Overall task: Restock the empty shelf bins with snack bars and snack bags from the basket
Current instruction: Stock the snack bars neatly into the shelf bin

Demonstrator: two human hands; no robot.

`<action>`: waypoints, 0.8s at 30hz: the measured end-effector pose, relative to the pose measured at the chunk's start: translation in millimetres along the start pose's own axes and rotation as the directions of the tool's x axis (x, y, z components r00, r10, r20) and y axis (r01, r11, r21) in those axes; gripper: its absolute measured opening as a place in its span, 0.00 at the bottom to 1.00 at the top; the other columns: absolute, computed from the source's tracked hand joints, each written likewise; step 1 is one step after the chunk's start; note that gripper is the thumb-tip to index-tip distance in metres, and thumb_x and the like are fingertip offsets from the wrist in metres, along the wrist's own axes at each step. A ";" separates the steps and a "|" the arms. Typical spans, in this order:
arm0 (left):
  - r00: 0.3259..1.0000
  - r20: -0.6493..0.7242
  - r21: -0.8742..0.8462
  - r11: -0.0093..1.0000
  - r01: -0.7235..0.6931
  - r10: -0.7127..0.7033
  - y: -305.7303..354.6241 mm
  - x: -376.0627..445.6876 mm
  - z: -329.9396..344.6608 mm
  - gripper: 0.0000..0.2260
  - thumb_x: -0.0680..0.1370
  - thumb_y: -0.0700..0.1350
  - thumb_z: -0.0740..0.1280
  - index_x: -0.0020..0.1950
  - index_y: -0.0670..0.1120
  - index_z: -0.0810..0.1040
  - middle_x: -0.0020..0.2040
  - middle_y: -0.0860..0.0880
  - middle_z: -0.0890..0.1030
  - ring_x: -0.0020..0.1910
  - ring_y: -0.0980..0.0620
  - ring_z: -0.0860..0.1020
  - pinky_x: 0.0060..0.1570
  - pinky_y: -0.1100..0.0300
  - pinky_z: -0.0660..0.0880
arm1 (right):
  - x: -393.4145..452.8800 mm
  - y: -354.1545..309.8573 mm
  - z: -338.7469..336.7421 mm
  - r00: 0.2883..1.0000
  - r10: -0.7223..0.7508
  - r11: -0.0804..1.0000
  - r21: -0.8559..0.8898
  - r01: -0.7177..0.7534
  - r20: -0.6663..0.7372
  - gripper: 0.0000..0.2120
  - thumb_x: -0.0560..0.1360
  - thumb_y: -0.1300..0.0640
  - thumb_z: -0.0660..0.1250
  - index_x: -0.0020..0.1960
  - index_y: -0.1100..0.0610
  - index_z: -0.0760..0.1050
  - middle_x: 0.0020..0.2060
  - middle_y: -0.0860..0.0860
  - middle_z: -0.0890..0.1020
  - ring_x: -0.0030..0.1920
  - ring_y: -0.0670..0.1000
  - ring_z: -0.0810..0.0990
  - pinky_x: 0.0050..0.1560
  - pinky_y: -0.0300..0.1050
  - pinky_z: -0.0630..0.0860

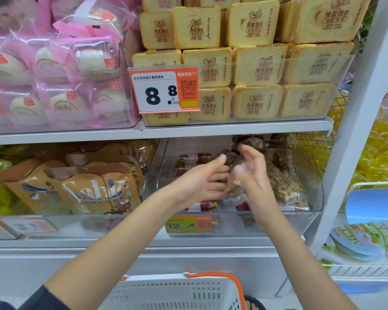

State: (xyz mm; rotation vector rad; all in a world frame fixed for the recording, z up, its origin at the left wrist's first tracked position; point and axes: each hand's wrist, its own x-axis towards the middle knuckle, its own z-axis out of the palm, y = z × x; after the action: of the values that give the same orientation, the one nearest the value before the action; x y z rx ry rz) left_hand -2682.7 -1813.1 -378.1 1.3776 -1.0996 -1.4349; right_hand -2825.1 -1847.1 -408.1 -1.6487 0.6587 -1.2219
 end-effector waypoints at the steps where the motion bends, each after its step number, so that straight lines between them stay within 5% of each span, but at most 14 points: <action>1: 0.999 0.043 -0.031 1.000 0.004 -0.002 -0.2 -4.0 2.0 0.20 0.79 0.55 0.61 0.65 0.43 0.74 0.59 0.44 0.79 0.56 0.45 0.79 0.56 0.53 0.76 | 1.3 -1.2 3.8 0.997 0.072 0.979 0.190 -0.076 0.027 0.33 0.65 0.31 0.66 0.66 0.45 0.65 0.67 0.43 0.69 0.69 0.41 0.66 0.71 0.45 0.63; 3: 1.000 -0.004 -0.016 1.000 -0.017 0.017 -3.3 -5.6 2.0 0.18 0.78 0.49 0.65 0.65 0.42 0.73 0.54 0.43 0.80 0.47 0.48 0.80 0.44 0.57 0.79 | 3.3 -7.1 5.6 0.976 0.192 0.847 0.485 -0.219 0.105 0.32 0.70 0.33 0.59 0.70 0.48 0.65 0.70 0.47 0.69 0.70 0.44 0.66 0.71 0.52 0.62; 6: 0.990 -0.137 -0.086 0.995 -0.047 0.035 -7.3 -6.6 -8.0 0.20 0.76 0.38 0.67 0.68 0.43 0.70 0.52 0.42 0.82 0.42 0.49 0.81 0.33 0.62 0.75 | 3.0 -11.2 1.6 0.970 0.213 0.792 0.561 -0.241 0.116 0.20 0.79 0.46 0.56 0.70 0.50 0.66 0.68 0.46 0.73 0.68 0.41 0.70 0.71 0.55 0.63; 8: 0.991 -0.136 -0.190 0.982 -0.013 -0.013 -7.5 -11.2 -18.1 0.18 0.77 0.38 0.64 0.67 0.41 0.71 0.52 0.40 0.81 0.40 0.49 0.82 0.30 0.63 0.75 | 2.8 -7.7 1.2 0.979 0.189 0.896 0.396 -0.202 0.072 0.16 0.79 0.55 0.59 0.67 0.50 0.68 0.66 0.44 0.73 0.62 0.33 0.72 0.65 0.44 0.69; 11: 0.988 0.018 -0.394 0.907 0.149 -0.155 -6.9 -20.9 -31.8 0.18 0.75 0.41 0.58 0.63 0.36 0.70 0.47 0.38 0.80 0.36 0.47 0.80 0.27 0.63 0.73 | 4.8 4.6 -2.8 0.996 0.054 0.984 -0.174 -0.041 0.072 0.19 0.77 0.60 0.65 0.65 0.46 0.69 0.63 0.40 0.71 0.58 0.27 0.68 0.54 0.23 0.67; 13: 0.977 0.078 -0.437 0.874 0.213 -0.199 -6.4 -25.3 -39.2 0.20 0.73 0.43 0.56 0.62 0.35 0.69 0.47 0.37 0.79 0.35 0.47 0.79 0.26 0.63 0.72 | 5.3 6.3 -5.6 0.991 0.045 0.970 -0.243 -0.014 0.124 0.18 0.76 0.58 0.67 0.62 0.43 0.71 0.61 0.38 0.73 0.59 0.31 0.70 0.56 0.24 0.67; 16: 0.978 0.087 -0.442 0.872 0.211 -0.192 -5.9 -28.6 -47.3 0.20 0.79 0.50 0.53 0.62 0.37 0.71 0.50 0.36 0.80 0.37 0.45 0.80 0.28 0.63 0.74 | 7.0 7.4 -4.3 0.988 0.078 0.990 -0.131 -0.061 0.133 0.15 0.75 0.58 0.69 0.56 0.42 0.75 0.54 0.44 0.78 0.54 0.46 0.79 0.55 0.41 0.77; 18: 0.982 0.068 -0.361 0.913 0.188 -0.175 -3.9 -28.7 -52.0 0.23 0.80 0.56 0.54 0.64 0.39 0.71 0.54 0.37 0.80 0.45 0.42 0.81 0.35 0.60 0.79 | 8.5 9.0 -3.4 0.991 0.105 0.987 -0.132 -0.094 0.080 0.17 0.73 0.56 0.71 0.58 0.41 0.73 0.53 0.50 0.78 0.51 0.52 0.80 0.53 0.50 0.79; 21: 0.995 -0.054 0.108 0.990 0.087 -0.081 -0.1 -26.9 -54.2 0.20 0.78 0.56 0.62 0.59 0.42 0.77 0.52 0.43 0.83 0.49 0.47 0.81 0.57 0.50 0.77 | 11.1 6.8 -2.6 0.980 0.190 0.981 0.057 -0.187 -0.051 0.26 0.72 0.59 0.73 0.65 0.47 0.67 0.54 0.52 0.78 0.49 0.47 0.82 0.51 0.46 0.80; 24: 0.999 -0.028 0.280 0.959 0.048 -0.042 1.9 -25.3 -43.0 0.08 0.75 0.47 0.70 0.46 0.42 0.77 0.37 0.49 0.83 0.37 0.55 0.81 0.51 0.55 0.78 | 12.6 4.5 7.3 0.959 0.249 0.956 0.195 -0.221 -0.132 0.26 0.71 0.61 0.72 0.65 0.52 0.66 0.55 0.51 0.78 0.47 0.41 0.82 0.47 0.39 0.79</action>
State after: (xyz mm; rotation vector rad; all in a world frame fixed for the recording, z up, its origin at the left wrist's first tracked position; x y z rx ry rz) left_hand -2638.7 -1790.9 -370.1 1.6216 -1.3036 -1.3292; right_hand -2813.3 -1856.8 -407.3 -1.2957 0.7950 -1.2046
